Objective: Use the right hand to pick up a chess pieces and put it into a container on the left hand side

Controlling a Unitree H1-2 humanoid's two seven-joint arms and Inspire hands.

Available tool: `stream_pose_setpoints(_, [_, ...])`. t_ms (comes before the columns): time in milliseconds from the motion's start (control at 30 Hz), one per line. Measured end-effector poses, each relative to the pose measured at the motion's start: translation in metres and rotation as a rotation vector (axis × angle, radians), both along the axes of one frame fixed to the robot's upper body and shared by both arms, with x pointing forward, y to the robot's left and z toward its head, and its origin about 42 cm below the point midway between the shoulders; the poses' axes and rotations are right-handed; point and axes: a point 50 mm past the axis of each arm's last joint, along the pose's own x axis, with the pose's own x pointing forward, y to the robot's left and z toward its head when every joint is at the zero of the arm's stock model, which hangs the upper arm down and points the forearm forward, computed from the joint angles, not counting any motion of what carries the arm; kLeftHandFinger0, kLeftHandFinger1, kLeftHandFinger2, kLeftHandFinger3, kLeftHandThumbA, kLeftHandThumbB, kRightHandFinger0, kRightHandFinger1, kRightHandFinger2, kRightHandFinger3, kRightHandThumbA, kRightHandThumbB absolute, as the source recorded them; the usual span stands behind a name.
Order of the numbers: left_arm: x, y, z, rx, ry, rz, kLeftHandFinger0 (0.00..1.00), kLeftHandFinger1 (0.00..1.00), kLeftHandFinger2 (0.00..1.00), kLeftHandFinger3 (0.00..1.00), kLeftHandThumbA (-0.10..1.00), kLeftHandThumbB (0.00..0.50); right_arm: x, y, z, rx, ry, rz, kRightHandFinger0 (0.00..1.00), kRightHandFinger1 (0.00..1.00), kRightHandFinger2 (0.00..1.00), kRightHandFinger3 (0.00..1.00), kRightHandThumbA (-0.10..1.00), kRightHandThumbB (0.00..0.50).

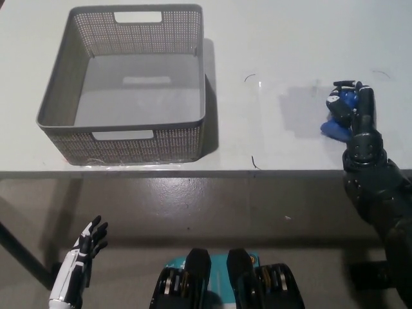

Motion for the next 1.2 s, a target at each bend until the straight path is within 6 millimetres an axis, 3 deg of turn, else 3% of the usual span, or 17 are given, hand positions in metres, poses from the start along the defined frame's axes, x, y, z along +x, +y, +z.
stream_pose_setpoints(233, [-0.003, 0.000, -0.002, -0.001, 0.004, 0.003, 1.00, 1.00, 1.00, 1.00, 1.00, 0.162, 0.013, 0.019, 0.031, 0.010, -0.081, 0.029, 0.00, 0.14, 0.58, 0.61, -0.10, 0.145])
stream_pose_setpoints(400, [-0.007, 0.002, -0.004, 0.000, 0.009, 0.007, 1.00, 1.00, 1.00, 1.00, 1.00, 0.151, 0.020, 0.045, 0.054, 0.023, -0.174, 0.073, 0.00, 0.18, 0.63, 0.63, -0.10, 0.148])
stream_pose_setpoints(533, [-0.012, 0.002, -0.007, -0.001, 0.018, 0.010, 1.00, 1.00, 1.00, 1.00, 1.00, 0.129, 0.022, 0.064, 0.070, 0.026, -0.244, 0.108, 0.00, 0.14, 0.52, 0.45, -0.10, 0.157])
stream_pose_setpoints(633, [-0.014, 0.003, -0.008, -0.001, 0.025, 0.012, 1.00, 1.00, 1.00, 1.00, 1.00, 0.130, 0.023, 0.074, 0.080, 0.022, -0.287, 0.126, 0.02, 0.16, 0.55, 0.53, -0.10, 0.167])
stream_pose_setpoints(667, [-0.015, 0.003, -0.009, -0.001, 0.026, 0.012, 1.00, 1.00, 1.00, 1.00, 1.00, 0.142, 0.024, 0.076, 0.082, 0.021, -0.297, 0.132, 0.00, 0.11, 0.47, 0.53, -0.10, 0.160])
stream_pose_setpoints(733, [-0.017, 0.003, -0.010, -0.001, 0.031, 0.013, 1.00, 1.00, 1.00, 1.00, 1.00, 0.154, 0.024, 0.084, 0.089, 0.023, -0.320, 0.145, 0.00, 0.05, 0.44, 0.56, -0.10, 0.155])
stream_pose_setpoints(800, [-0.019, 0.003, -0.011, -0.001, 0.035, 0.014, 1.00, 1.00, 1.00, 1.00, 1.00, 0.153, 0.025, 0.093, 0.096, 0.026, -0.338, 0.157, 0.00, 0.09, 0.53, 0.61, -0.10, 0.149])
stream_pose_setpoints(833, [-0.019, 0.003, -0.011, -0.001, 0.034, 0.014, 1.00, 1.00, 1.00, 1.00, 1.00, 0.158, 0.025, 0.099, 0.100, 0.028, -0.346, 0.164, 0.00, 0.12, 0.60, 0.64, -0.10, 0.140])
stream_pose_setpoints(933, [-0.019, 0.003, -0.011, -0.002, 0.034, 0.013, 1.00, 1.00, 1.00, 1.00, 1.00, 0.124, 0.024, 0.125, 0.112, 0.042, -0.374, 0.206, 0.00, 0.17, 0.66, 0.70, -0.10, 0.146])
stream_pose_setpoints(967, [-0.019, 0.003, -0.011, -0.002, 0.034, 0.012, 1.00, 1.00, 1.00, 1.00, 1.00, 0.122, 0.023, 0.132, 0.115, 0.044, -0.378, 0.218, 0.00, 0.17, 0.66, 0.70, -0.10, 0.147])
stream_pose_setpoints(1000, [-0.018, 0.002, -0.011, -0.002, 0.033, 0.011, 1.00, 1.00, 1.00, 1.00, 1.00, 0.163, 0.022, 0.142, 0.119, 0.048, -0.385, 0.235, 0.00, 0.17, 0.65, 0.70, -0.10, 0.144])
stream_pose_setpoints(1200, [-0.021, -0.002, -0.014, -0.008, 0.040, 0.006, 1.00, 1.00, 1.00, 1.00, 1.00, 0.155, 0.013, 0.201, 0.138, 0.048, -0.401, 0.341, 0.00, 0.18, 0.63, 0.64, -0.10, 0.155])
